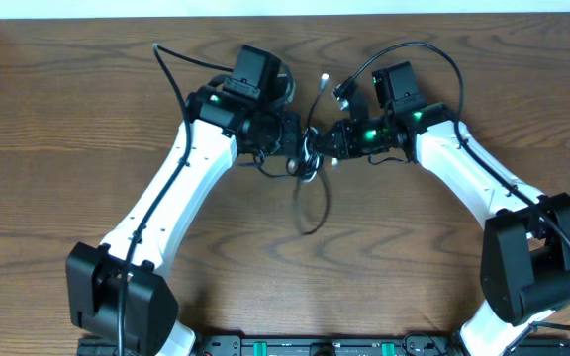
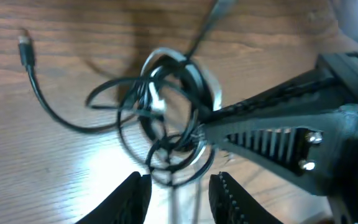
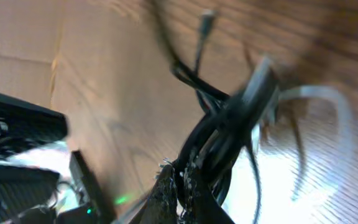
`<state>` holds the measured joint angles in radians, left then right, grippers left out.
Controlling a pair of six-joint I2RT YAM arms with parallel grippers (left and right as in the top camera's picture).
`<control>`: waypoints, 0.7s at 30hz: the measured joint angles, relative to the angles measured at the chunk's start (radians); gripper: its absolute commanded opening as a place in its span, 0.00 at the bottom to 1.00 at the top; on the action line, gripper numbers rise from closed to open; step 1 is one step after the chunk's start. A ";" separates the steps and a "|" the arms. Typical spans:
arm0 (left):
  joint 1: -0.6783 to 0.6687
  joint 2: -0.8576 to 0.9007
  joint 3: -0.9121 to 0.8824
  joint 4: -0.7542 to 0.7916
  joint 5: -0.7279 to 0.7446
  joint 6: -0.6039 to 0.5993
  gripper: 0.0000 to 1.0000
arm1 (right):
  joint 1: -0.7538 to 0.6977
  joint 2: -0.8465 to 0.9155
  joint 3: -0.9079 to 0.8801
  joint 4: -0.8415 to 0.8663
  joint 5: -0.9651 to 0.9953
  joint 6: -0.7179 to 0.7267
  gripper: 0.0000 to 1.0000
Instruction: Untangle cables
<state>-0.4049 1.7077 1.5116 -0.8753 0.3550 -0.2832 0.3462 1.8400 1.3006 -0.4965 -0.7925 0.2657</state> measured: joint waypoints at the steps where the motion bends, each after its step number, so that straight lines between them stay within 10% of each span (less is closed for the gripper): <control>1: -0.003 0.000 0.000 0.000 0.006 0.000 0.38 | 0.000 0.000 0.000 0.000 -0.015 -0.005 0.01; 21: -0.007 0.183 0.000 -0.001 0.127 -0.008 0.38 | -0.085 0.004 -0.002 0.015 -0.209 -0.019 0.01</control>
<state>-0.4118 1.8908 1.5112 -0.8761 0.4820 -0.2916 0.2607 1.8439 1.2987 -0.4816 -1.0016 0.2470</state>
